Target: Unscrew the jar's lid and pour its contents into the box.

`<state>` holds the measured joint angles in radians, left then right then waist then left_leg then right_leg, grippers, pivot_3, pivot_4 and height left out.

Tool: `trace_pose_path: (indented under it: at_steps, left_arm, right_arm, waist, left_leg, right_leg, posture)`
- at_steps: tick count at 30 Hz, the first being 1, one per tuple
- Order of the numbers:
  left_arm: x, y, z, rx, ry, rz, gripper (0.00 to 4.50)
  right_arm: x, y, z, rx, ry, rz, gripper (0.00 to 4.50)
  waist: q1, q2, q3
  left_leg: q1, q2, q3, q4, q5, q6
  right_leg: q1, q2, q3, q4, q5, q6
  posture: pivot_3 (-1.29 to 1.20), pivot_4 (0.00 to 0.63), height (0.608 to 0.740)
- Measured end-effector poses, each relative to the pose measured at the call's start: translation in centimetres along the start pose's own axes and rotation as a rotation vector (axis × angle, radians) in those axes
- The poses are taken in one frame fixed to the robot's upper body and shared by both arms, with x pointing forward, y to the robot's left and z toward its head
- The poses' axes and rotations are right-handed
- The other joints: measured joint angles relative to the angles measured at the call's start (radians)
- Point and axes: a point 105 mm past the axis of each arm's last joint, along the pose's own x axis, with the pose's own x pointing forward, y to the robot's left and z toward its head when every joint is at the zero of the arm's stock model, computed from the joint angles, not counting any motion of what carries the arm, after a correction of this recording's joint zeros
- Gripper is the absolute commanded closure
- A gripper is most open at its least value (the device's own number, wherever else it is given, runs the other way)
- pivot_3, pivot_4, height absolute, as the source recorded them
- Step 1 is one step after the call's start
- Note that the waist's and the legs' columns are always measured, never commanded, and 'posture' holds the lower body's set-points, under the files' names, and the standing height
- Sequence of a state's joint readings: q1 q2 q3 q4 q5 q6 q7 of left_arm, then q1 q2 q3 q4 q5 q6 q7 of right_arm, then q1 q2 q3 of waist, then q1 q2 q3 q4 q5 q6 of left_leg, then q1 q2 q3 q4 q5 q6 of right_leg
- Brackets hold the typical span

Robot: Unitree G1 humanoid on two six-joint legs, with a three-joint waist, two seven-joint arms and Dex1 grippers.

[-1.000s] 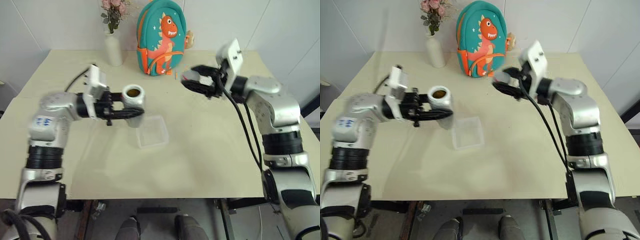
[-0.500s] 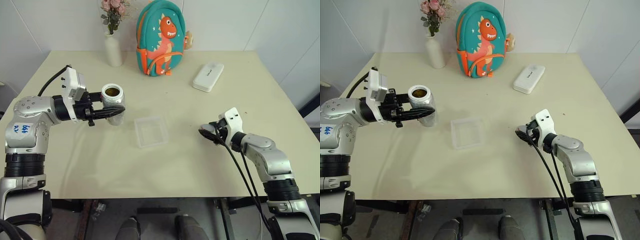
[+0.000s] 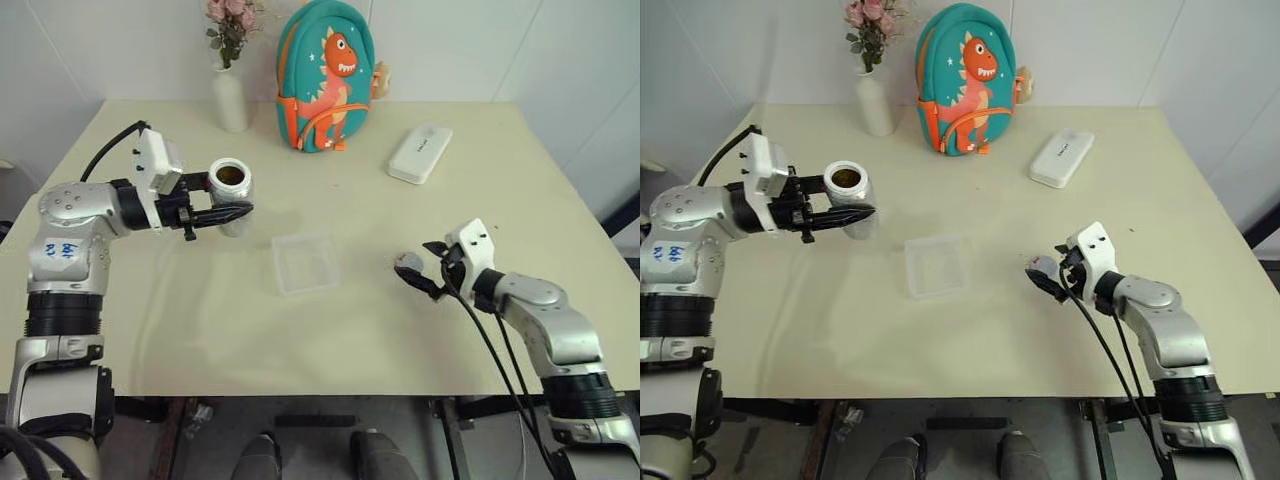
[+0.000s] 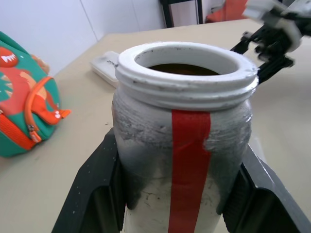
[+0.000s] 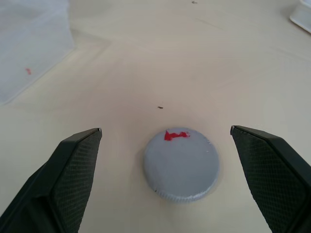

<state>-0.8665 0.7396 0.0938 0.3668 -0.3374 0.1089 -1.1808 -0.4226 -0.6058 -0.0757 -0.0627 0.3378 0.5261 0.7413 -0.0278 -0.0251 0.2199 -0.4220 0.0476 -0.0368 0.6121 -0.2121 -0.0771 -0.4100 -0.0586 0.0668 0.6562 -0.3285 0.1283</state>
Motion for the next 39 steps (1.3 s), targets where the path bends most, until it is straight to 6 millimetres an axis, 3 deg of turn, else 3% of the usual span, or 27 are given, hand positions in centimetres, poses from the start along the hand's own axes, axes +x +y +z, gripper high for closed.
trace_pose_path:
  at_steps: [4,7,11,17,22,28,33,39]
  left_arm:
    - [1.2,0.5,0.1,0.158,0.026,-0.014,2.5]
    - [2.3,0.6,-0.5,0.306,0.075,-0.046,2.5]
    - [4.3,0.2,-1.0,0.535,0.121,-0.116,2.5]
    - [6.3,-1.0,-1.9,1.037,0.242,-0.28,2.5]
    - [6.8,0.0,-1.7,1.387,0.322,-0.315,2.5]
    - [8.7,-0.8,-2.0,1.692,0.224,-0.33,2.5]
    - [10.4,-2.6,-1.3,2.001,0.014,-0.34,2.5]
    - [10.7,-2.2,-1.4,2.255,-0.062,-0.348,2.5]
  right_arm:
    - [-2.3,0.9,1.5,-0.018,-0.017,0.095,0.02]
    - [-3.6,1.7,1.5,-0.012,0.006,0.16,0.02]
    - [-3.8,1.4,1.7,-0.001,0.0,0.144,0.02]
    - [-5.3,2.0,3.5,0.054,-0.053,0.213,0.02]
    - [-7.8,2.6,5.7,0.057,-0.09,0.317,0.02]
    - [-9.2,3.1,5.8,0.045,-0.04,0.373,0.02]
    - [-8.6,2.2,6.5,0.02,-0.068,0.33,0.02]
    - [-7.7,2.5,6.5,0.001,-0.069,0.342,0.02]
  waist:
    - [0.002,0.0,0.0]
    - [0.002,0.0,0.0]
    - [-0.002,0.0,0.0]
    - [0.003,-0.001,0.0]
    - [0.002,-0.001,0.0]
    - [0.002,-0.002,0.001]
    - [0.0,-0.002,0.001]
    - [0.003,-0.003,0.001]
  left_leg:
    - [0.0,0.0,0.0,0.0,0.0,0.0]
    - [0.0,0.0,0.0,0.001,0.0,0.0]
    - [0.0,0.0,0.002,0.002,0.0,0.0]
    - [-0.001,0.0,0.002,0.001,0.0,0.001]
    - [-0.001,-0.001,0.005,0.001,-0.001,0.001]
    - [-0.001,-0.001,0.007,0.002,-0.001,0.001]
    - [0.0,-0.001,0.009,0.002,-0.001,0.001]
    - [0.0,-0.001,0.011,0.002,-0.001,0.001]
  right_leg:
    - [0.001,0.0,0.0,-0.001,0.0,0.0]
    - [0.001,0.0,0.0,-0.002,0.0,0.001]
    - [0.001,0.0,0.002,-0.002,0.002,0.001]
    - [0.001,0.0,0.003,-0.004,0.002,0.002]
    - [0.001,0.0,0.005,-0.005,0.003,0.004]
    - [0.001,0.0,0.008,-0.005,0.004,0.006]
    - [-0.001,0.0,0.012,-0.004,0.004,0.007]
    - [-0.002,0.0,0.014,-0.004,0.004,0.007]
  posture:
    - [0.0,0.15,0.74]
    - [0.0,0.15,0.74]
    - [0.0,0.15,0.74]
    - [0.0,0.15,0.74]
    - [0.0,0.15,0.74]
    - [0.0,0.15,0.74]
    - [0.0,0.15,0.74]
    - [0.0,0.15,0.74]
